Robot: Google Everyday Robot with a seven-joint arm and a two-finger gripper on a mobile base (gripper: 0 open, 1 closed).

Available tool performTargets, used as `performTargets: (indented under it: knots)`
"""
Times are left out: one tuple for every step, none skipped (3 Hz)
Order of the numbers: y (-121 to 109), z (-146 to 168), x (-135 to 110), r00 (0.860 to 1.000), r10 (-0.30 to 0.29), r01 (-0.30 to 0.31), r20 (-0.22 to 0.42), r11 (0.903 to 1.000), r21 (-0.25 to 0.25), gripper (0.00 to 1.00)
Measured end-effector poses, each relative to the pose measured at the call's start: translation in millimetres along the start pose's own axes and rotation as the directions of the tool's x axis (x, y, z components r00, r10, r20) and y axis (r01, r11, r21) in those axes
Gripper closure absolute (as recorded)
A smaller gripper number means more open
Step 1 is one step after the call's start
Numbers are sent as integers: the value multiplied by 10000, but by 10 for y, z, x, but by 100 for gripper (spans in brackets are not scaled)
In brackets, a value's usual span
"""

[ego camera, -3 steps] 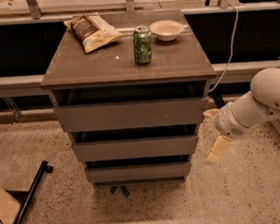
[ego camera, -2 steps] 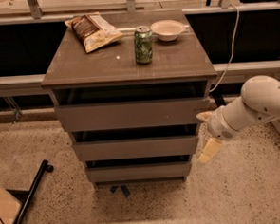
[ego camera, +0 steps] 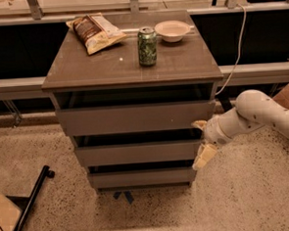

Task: Open bottom drawer

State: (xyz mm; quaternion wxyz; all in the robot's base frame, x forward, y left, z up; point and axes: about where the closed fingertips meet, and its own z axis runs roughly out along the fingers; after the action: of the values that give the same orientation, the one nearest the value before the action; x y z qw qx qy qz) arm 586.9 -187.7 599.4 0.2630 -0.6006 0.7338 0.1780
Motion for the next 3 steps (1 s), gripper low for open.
performTargets:
  knots:
    - [-81,337,215,9991,278,-272,309,9994,-220,0]
    - [-83,576,440,9960,805,-790,386,9961,-398,0]
    - [-2,738,720,9851,1716,-1717,-72,9825,-726,0]
